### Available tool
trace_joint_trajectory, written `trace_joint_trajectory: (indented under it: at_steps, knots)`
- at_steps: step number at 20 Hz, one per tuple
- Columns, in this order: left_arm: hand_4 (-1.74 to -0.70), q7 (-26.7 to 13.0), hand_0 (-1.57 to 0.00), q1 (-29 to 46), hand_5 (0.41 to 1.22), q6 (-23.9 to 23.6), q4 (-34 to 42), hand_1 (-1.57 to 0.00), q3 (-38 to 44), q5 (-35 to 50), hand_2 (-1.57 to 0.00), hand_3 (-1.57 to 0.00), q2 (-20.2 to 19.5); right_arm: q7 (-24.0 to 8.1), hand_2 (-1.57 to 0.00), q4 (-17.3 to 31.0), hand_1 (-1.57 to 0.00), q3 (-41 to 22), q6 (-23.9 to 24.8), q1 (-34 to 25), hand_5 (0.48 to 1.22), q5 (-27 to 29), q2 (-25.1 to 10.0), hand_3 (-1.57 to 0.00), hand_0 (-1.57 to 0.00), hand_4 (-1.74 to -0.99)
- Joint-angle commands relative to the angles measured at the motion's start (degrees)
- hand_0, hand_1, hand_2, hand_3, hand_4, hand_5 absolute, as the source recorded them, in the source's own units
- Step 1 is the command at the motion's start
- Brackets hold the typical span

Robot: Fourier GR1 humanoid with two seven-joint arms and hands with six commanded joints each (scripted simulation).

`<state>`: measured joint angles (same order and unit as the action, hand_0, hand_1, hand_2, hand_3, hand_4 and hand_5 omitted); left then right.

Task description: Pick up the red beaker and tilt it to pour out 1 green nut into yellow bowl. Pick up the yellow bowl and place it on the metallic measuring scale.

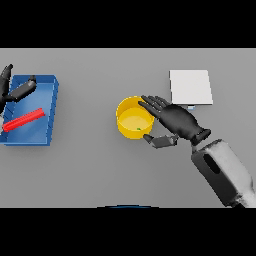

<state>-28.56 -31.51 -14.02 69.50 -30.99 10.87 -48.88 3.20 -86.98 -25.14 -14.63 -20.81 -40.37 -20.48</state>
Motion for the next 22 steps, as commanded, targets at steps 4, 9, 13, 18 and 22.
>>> trace_joint_trajectory:
  at_steps: [4, 9, 13, 18, 22]
  knots:
    - [-0.80, -0.4, 0.00, -0.1, 0.720, 0.6, -0.3, 0.00, -0.2, -0.2, 0.00, 0.00, -0.6, 1.5, 0.00, 5.1, 0.00, -3.0, -3.3, -5.2, 0.670, -1.5, 0.4, 0.00, 0.00, -1.276]
    - [-0.79, 0.4, 0.00, 0.2, 0.720, 1.0, -0.3, 0.00, 0.5, 0.3, 0.00, 0.00, -1.4, 4.7, 0.00, 10.5, 0.00, -5.4, -6.7, -9.6, 0.686, -2.1, 0.5, 0.00, 0.00, -1.250]
    - [-0.79, 0.6, 0.00, 0.0, 0.732, 1.4, -0.1, 0.00, 0.4, 0.3, 0.00, 0.00, -1.6, 5.8, 0.00, 14.7, 0.00, -7.0, -8.4, -12.5, 0.681, -2.5, 1.7, 0.00, 0.00, -1.250]
    - [-0.80, 0.7, 0.00, -0.5, 0.735, 1.3, -1.5, 0.00, 0.3, 0.0, 0.00, 0.00, -0.7, 5.4, 0.00, 18.5, 0.00, -9.1, -10.9, -14.6, 0.671, -3.7, 2.4, 0.00, 0.00, -1.295]
    - [-0.80, 0.5, 0.00, -0.6, 0.735, 1.6, -1.3, 0.00, 0.5, 0.1, 0.00, 0.00, -1.5, 4.8, 0.00, 21.0, 0.00, -10.8, -12.2, -16.6, 0.690, -5.0, 3.3, 0.00, 0.00, -1.307]
